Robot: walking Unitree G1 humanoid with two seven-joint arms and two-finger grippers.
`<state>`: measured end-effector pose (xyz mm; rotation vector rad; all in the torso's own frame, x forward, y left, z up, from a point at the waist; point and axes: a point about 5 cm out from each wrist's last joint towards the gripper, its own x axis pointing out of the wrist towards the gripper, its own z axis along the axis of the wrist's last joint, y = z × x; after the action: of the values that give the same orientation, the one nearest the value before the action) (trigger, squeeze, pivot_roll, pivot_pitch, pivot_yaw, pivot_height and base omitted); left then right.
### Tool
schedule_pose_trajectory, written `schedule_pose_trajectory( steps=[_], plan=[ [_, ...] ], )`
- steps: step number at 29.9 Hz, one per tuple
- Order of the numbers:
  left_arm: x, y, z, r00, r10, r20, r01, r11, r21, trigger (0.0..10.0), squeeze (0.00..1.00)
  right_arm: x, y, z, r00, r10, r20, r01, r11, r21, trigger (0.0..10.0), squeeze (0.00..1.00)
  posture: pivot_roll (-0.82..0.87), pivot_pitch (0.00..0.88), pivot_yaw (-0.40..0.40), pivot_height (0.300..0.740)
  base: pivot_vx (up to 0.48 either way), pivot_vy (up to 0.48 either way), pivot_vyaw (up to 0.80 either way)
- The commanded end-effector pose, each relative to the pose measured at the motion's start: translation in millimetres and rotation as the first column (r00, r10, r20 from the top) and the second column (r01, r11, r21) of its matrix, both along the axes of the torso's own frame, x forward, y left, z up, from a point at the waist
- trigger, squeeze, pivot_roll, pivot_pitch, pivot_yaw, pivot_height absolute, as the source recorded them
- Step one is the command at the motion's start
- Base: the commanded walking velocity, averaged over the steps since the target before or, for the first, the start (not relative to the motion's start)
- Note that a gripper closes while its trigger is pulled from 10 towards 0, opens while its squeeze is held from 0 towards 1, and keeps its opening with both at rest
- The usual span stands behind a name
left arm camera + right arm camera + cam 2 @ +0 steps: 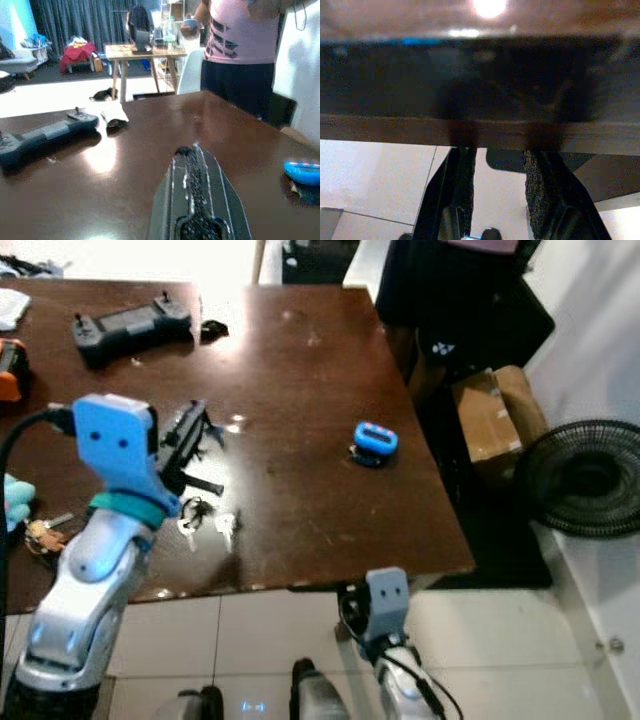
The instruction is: Hang keys on a hook
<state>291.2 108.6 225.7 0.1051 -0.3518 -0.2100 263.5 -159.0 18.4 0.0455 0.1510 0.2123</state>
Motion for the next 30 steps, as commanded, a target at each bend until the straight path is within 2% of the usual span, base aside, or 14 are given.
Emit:
schedule_pose_trajectory(
  steps=[1,2,5,7,8,9,10,12,13,15,16,18,25,30],
  plan=[
    [0.8,-2.3,-9,0.999,0.001,-0.033,0.0,1.0,0.02,10.0,0.0,29.7,1.2,65,0.948,-0.029,0.316,0.014,0.999,0.049,10.0,0.0,-0.06,0.15,-0.005,0.74,0.0,0.0,0.0],
    [0.8,-2.3,-9,0.999,0.001,-0.033,0.0,1.0,0.02,10.0,0.0,29.7,1.2,65,0.948,-0.029,0.316,0.014,0.999,0.049,10.0,0.0,-0.06,0.15,-0.005,0.74,0.0,0.0,0.0],
    [-0.5,3.9,-22,0.996,0.023,-0.091,-0.018,0.999,0.046,10.0,0.0,37.0,1.9,93,0.921,-0.026,0.389,0.0,0.998,0.067,10.0,0.0,-0.06,0.151,-0.003,0.74,0.0,0.0,0.0],
    [-1.6,6.6,-25,0.995,0.04,-0.088,-0.034,0.997,0.064,10.0,0.0,37.3,2.6,97,0.918,-0.013,0.397,-0.015,0.998,0.066,10.0,0.0,-0.06,0.153,-0.004,0.74,0.0,0.0,0.0],
    [-4.2,8.3,-32,0.996,0.052,-0.07,-0.043,0.992,0.123,10.0,0.0,35.8,2.3,93,0.924,0.003,0.383,-0.024,0.998,0.052,10.0,0.0,-0.06,0.155,-0.005,0.74,0.0,0.0,0.0],
    [-9.1,8.6,-44,0.996,0.042,-0.083,-0.026,0.982,0.189,10.0,0.0,30.9,0.3,78,0.939,0.022,0.344,-0.031,0.999,0.021,10.0,0.0,-0.05,0.156,-0.008,0.74,0.0,0.0,0.0],
    [-9.1,8.6,-44,0.996,0.042,-0.083,-0.026,0.982,0.189,10.0,0.0,30.9,0.3,78,0.939,0.022,0.344,-0.031,0.999,0.021,10.0,0.0,-0.05,0.156,-0.008,0.74,0.0,0.0,0.0],
    [-18.4,8.4,-66,0.992,0.016,-0.128,0.018,0.965,0.262,10.0,0.0,18.5,-4.9,51,0.965,0.044,0.258,-0.039,0.999,-0.026,10.0,0.0,-0.04,0.161,-0.011,0.74,0.0,0.0,0.0],
    [-18.4,8.4,-66,0.992,0.016,-0.128,0.018,0.965,0.262,10.0,0.0,18.5,-4.9,51,0.965,0.044,0.258,-0.039,0.999,-0.026,10.0,0.0,-0.04,0.161,-0.011,0.74,0.0,0.0,0.0],
    [-26.0,12.6,-84,0.983,0.029,-0.182,0.021,0.963,0.27,10.0,0.0,3.0,-11.6,29,0.984,0.041,0.176,-0.03,0.997,-0.065,10.0,0.0,-0.03,0.167,-0.011,0.74,0.0,0.0,0.0],
    [-26.0,12.6,-84,0.983,0.029,-0.182,0.021,0.963,0.27,10.0,0.0,3.0,-11.6,29,0.984,0.041,0.176,-0.03,0.997,-0.065,10.0,0.0,-0.03,0.167,-0.011,0.74,0.0,0.0,0.0],
    [-31.8,18.3,-95,0.975,0.058,-0.213,0.003,0.961,0.276,10.0,0.0,-10.4,-17.3,17,0.992,0.023,0.126,-0.014,0.997,-0.075,10.0,0.0,-0.03,0.173,-0.009,0.74,0.0,0.0,0.0],
    [-36.9,19.6,-97,0.973,0.056,-0.223,0.007,0.963,0.27,10.0,0.0,-16.2,-22.8,23,0.992,-0.001,0.127,0.009,0.998,-0.065,10.0,0.0,-0.03,0.178,-0.006,0.74,0.0,0.0,0.0],
    [-35.5,20.9,-94,0.976,0.067,-0.207,-0.019,0.974,0.225,10.0,0.0,-12.9,-21.7,36,0.983,0.002,0.182,0.008,0.998,-0.055,10.0,0.0,-0.05,0.174,0.003,0.74,0.0,0.0,0.0]
  ],
)
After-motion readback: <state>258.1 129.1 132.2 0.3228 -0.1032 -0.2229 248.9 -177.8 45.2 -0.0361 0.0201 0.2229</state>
